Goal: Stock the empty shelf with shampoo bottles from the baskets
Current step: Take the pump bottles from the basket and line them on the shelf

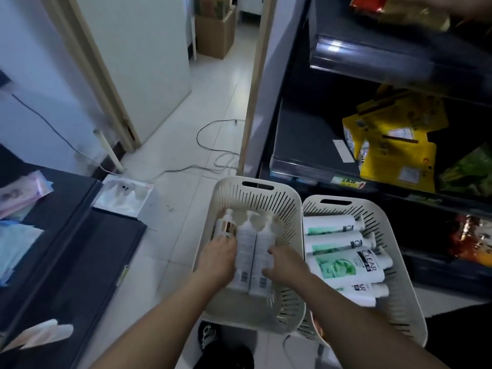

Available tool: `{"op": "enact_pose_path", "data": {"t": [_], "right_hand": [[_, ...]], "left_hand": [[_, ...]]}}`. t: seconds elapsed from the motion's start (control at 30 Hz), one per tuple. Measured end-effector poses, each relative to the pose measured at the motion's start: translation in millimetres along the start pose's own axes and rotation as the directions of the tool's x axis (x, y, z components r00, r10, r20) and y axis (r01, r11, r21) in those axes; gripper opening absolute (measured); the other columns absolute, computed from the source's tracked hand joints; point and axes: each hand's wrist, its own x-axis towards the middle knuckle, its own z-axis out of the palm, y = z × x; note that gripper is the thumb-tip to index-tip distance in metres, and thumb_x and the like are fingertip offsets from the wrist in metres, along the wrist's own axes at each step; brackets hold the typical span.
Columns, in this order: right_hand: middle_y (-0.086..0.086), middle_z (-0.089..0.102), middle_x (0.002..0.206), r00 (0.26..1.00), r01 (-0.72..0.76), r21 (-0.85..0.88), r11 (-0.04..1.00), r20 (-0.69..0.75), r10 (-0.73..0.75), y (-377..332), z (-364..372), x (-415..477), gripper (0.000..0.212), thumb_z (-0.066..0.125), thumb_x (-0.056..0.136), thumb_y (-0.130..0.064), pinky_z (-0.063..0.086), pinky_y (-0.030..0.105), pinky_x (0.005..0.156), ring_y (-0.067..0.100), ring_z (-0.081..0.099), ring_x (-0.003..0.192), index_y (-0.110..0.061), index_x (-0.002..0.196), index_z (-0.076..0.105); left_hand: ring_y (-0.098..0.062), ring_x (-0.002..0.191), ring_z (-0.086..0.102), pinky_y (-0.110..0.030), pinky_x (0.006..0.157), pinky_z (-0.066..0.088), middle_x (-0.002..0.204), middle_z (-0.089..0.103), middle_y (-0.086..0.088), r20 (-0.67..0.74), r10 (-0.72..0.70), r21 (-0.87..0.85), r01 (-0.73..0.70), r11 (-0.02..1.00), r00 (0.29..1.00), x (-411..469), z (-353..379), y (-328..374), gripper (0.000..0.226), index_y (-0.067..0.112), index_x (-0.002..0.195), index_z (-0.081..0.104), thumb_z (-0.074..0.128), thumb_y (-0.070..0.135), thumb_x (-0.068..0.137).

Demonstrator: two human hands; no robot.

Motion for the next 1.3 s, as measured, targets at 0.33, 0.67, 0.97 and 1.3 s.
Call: {"op": "enact_pose_path", "data": {"t": [0.33, 0.67, 0.97, 1.3], "right_hand": [[0.006, 0.062, 0.129, 0.961, -0.267, 0.522, 0.810, 0.202, 0.186, 28.4, 46.4, 49.4, 0.045, 0.065, 0.091, -0.017, 0.044, 0.017, 0.066, 0.020, 0.059, 0.108, -0.013, 0.135, 0.053], [0.015, 0.065, 0.107, 0.817, -0.536, 0.805, 0.254, 0.418, 0.398, 42.0, 98.9, 104.0, 0.014, 0.056, 0.096, -0.009, 0.058, 0.041, 0.074, 0.030, 0.063, 0.092, -0.009, 0.107, 0.062], [0.017, 0.066, 0.117, 0.755, -0.519, 0.853, -0.045, 0.483, 0.443, 49.8, 121.8, 136.1, 0.059, 0.066, 0.086, -0.046, 0.056, 0.041, 0.078, 0.034, 0.065, 0.102, -0.011, 0.132, 0.056], [0.014, 0.076, 0.095, 0.792, -0.483, 0.870, -0.098, 0.482, 0.375, 46.6, 117.6, 127.0, 0.077, 0.084, 0.052, -0.059, 0.057, 0.057, 0.084, 0.034, 0.074, 0.086, -0.009, 0.108, 0.067]], "left_hand": [[-0.029, 0.117, 0.053, -0.034, 0.088, 0.047, 0.132, 0.051, -0.013, 0.292, -0.084, -0.165, 0.137, 0.977, 0.953, 41.2, 76.5, 7.5, 0.050, 0.009, 0.133, 0.041, 0.063, 0.022, 0.089], [-0.028, 0.123, 0.052, -0.036, 0.101, 0.044, 0.132, 0.055, -0.011, 0.305, -0.227, -0.683, 0.379, 0.625, 0.925, 63.4, 123.3, 24.7, 0.048, 0.010, 0.134, 0.045, 0.058, 0.025, 0.090], [-0.009, 0.096, 0.056, -0.019, 0.065, 0.046, 0.116, 0.057, 0.008, 0.461, -0.276, -0.857, 0.503, 0.108, 0.844, 85.3, 137.3, 25.2, 0.053, 0.028, 0.126, 0.045, 0.068, 0.050, 0.083], [-0.024, 0.093, 0.071, -0.036, 0.074, 0.059, 0.112, 0.071, -0.008, 0.578, -0.150, -0.810, 0.542, -0.222, 0.802, 88.4, 117.2, 2.4, 0.052, 0.018, 0.127, 0.054, 0.066, 0.047, 0.085]]}}
